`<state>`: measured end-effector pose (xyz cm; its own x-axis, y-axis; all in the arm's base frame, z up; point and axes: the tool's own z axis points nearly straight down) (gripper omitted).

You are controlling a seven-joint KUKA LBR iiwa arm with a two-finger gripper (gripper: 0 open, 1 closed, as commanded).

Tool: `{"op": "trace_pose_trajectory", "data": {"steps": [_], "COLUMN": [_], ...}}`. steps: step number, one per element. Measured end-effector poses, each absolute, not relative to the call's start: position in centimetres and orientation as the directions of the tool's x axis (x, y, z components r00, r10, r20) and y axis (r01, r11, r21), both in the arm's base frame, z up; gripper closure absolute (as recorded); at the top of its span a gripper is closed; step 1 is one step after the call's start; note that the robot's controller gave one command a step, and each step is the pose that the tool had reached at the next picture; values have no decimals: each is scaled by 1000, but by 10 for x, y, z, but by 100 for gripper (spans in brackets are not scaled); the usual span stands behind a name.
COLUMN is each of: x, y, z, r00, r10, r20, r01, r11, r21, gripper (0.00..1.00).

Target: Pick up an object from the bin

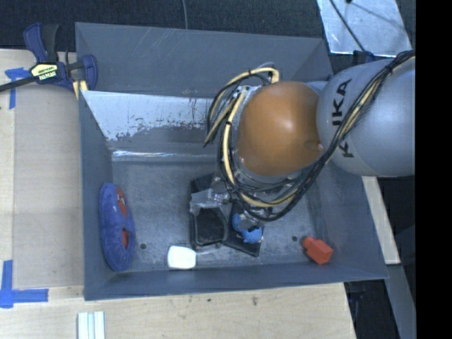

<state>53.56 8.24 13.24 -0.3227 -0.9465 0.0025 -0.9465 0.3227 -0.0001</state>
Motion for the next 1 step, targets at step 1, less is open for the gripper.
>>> {"op": "trace_pose_trajectory", "data": {"steps": [1], "x": [595], "y": [87], "z": [69], "r00": [-64], "r10": [-998], "r20": [-3], "r01": [-998], "r11": [64], "r21": [-1], "gripper": [0]}}
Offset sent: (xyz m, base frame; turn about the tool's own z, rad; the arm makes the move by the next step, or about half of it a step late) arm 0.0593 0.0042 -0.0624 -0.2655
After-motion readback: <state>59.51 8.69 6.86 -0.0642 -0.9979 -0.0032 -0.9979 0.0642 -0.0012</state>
